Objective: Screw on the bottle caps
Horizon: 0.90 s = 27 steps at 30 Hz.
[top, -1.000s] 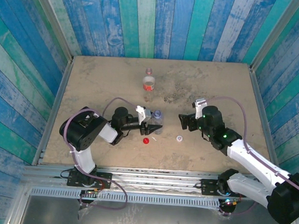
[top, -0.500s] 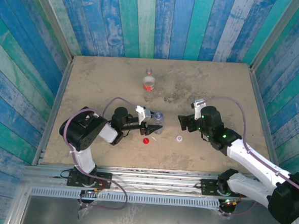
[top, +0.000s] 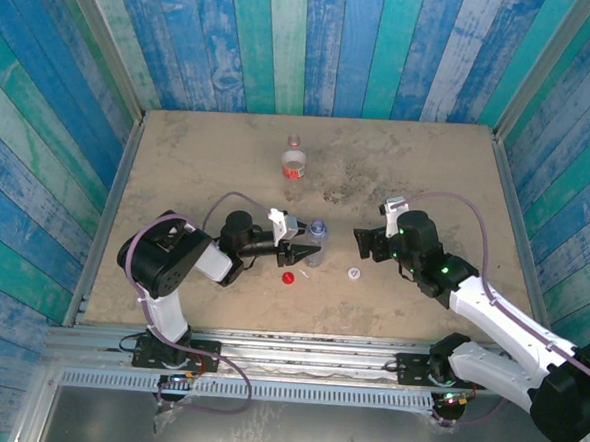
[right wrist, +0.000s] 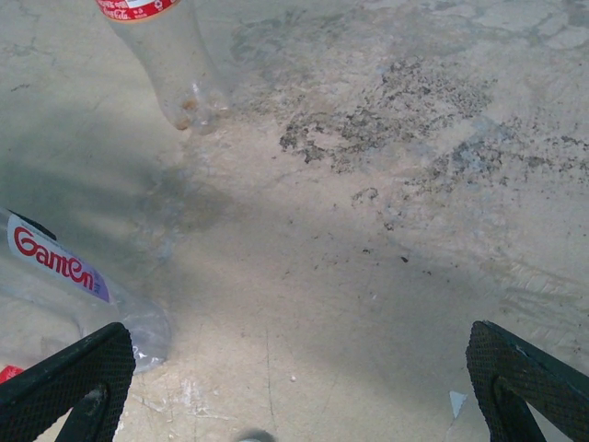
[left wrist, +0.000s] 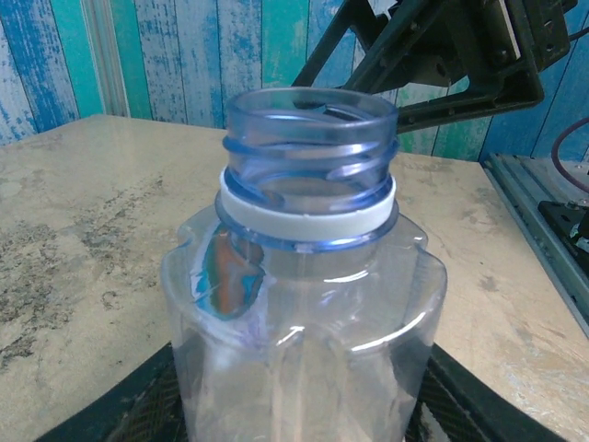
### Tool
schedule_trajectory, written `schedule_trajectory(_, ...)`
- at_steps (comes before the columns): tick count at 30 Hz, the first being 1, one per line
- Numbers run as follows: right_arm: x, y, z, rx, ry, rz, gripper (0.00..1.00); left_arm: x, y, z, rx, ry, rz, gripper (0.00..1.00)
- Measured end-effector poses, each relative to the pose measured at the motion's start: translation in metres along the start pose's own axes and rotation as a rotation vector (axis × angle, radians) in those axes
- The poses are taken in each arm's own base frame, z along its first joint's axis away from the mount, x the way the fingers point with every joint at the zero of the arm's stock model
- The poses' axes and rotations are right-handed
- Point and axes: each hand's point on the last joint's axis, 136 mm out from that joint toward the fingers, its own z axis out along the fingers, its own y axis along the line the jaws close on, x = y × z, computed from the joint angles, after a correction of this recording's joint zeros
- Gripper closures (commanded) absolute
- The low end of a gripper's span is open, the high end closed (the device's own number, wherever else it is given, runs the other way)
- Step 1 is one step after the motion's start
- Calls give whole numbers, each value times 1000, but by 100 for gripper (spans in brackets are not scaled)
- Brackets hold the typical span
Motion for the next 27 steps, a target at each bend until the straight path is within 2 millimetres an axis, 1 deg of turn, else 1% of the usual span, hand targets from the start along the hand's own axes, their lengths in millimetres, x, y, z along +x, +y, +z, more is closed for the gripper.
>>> schedule_trajectory(1, 0, 0, 0, 1, 0, 1, 4, 0, 0, 0, 0, 0, 0, 33)
schedule_trajectory(2, 0, 0, -1, 1, 0, 1, 4, 0, 0, 0, 0, 0, 3, 32)
schedule_trajectory(5, 0, 0, -1, 2, -2, 4, 4, -1, 0, 2, 3, -1, 1, 32)
schedule_trajectory(12, -1, -1, -1, 8, -3, 8, 4, -2, 2, 6, 7, -4, 4, 40)
schedule_trajectory(16, 0, -1, -1, 8, -3, 8, 3, -2, 2, 7, 10, -4, 3, 42)
schedule_trajectory(18, 0, -2, -1, 8, -1, 9, 4, -1, 2, 8, 11, -4, 2, 41)
schedule_trajectory(20, 2, -2, -1, 9, 3, 11, 3, -1, 2, 8, 12, -4, 1, 34)
schedule_trajectory(21, 2, -2, 0, 10, 4, 12, 4, -1, 2, 9, 14, -4, -1, 33)
schedule_trajectory(27, 4, -3, 0, 12, 8, 18, 3, -1, 0, 11, 19, -1, 0, 35)
